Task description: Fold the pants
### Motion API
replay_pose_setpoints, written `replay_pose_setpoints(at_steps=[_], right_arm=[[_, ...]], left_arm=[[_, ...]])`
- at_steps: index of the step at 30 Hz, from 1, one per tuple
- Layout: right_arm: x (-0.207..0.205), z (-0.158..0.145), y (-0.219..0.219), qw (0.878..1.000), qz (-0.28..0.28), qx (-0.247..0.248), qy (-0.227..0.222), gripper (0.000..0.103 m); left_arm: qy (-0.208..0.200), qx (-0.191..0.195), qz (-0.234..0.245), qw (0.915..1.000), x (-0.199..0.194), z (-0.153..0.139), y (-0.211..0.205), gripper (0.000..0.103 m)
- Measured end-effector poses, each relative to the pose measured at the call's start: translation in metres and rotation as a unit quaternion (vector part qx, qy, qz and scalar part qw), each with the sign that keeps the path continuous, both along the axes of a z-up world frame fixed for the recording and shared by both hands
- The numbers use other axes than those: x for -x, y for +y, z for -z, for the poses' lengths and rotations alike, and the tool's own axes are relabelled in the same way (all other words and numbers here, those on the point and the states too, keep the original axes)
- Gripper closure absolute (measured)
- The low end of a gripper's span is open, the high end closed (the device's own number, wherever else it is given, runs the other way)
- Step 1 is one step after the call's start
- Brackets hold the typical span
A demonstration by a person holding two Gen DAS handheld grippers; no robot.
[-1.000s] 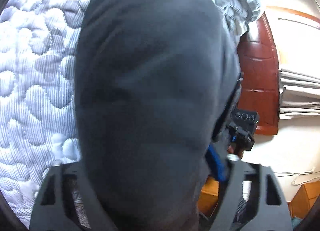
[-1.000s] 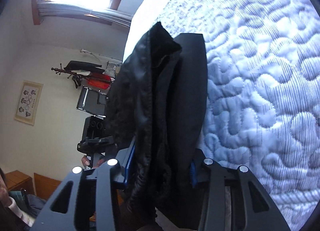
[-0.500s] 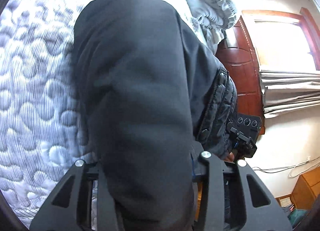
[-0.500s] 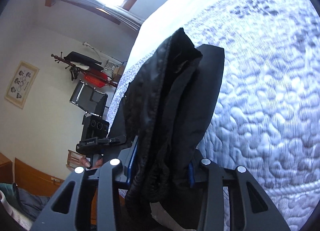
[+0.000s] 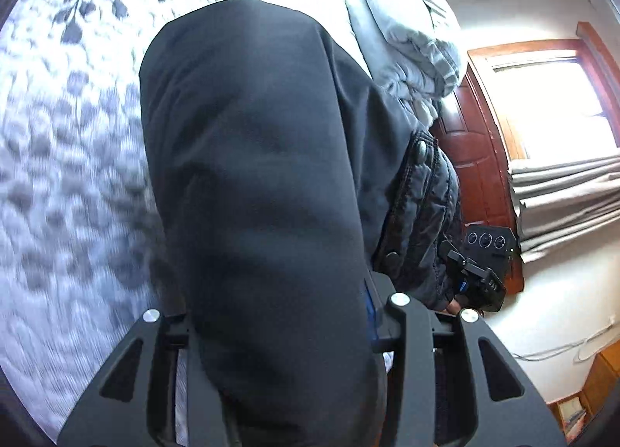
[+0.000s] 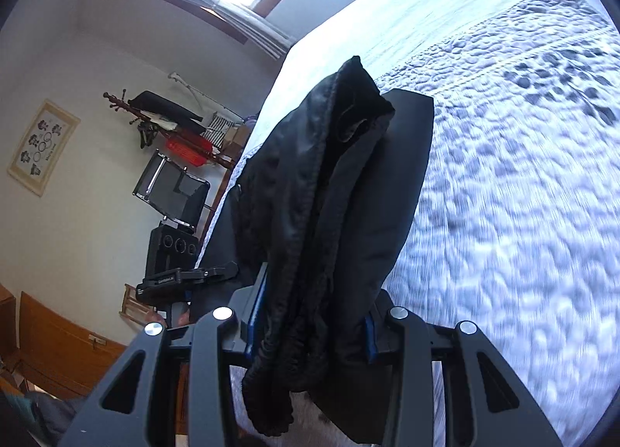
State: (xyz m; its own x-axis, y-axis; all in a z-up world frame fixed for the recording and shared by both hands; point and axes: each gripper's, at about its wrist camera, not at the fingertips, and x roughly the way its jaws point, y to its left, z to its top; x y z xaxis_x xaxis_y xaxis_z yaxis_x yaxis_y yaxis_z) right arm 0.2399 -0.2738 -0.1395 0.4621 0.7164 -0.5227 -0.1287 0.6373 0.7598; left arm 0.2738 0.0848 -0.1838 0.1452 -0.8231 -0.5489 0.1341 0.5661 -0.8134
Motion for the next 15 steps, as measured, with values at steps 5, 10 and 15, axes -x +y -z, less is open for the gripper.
replay_pose_setpoints(at_steps=[5, 10, 15], right_arm=[[-0.044, 0.033, -0.001, 0.999, 0.0, -0.009, 0.037, 0.064], [-0.06, 0.07, -0.012, 0.997, 0.014, -0.017, 0.076, 0.06], [-0.058, 0.093, -0.021, 0.995, 0.03, -0.017, 0.092, 0.044]], left_arm=[[0.006, -0.024, -0.008, 0.9997, -0.033, 0.013, 0.003, 0.062], [0.021, -0.022, -0.013, 0.9994, -0.045, 0.033, 0.01, 0.058], [0.022, -0.023, -0.02, 0.9993, -0.039, 0.046, 0.011, 0.042]])
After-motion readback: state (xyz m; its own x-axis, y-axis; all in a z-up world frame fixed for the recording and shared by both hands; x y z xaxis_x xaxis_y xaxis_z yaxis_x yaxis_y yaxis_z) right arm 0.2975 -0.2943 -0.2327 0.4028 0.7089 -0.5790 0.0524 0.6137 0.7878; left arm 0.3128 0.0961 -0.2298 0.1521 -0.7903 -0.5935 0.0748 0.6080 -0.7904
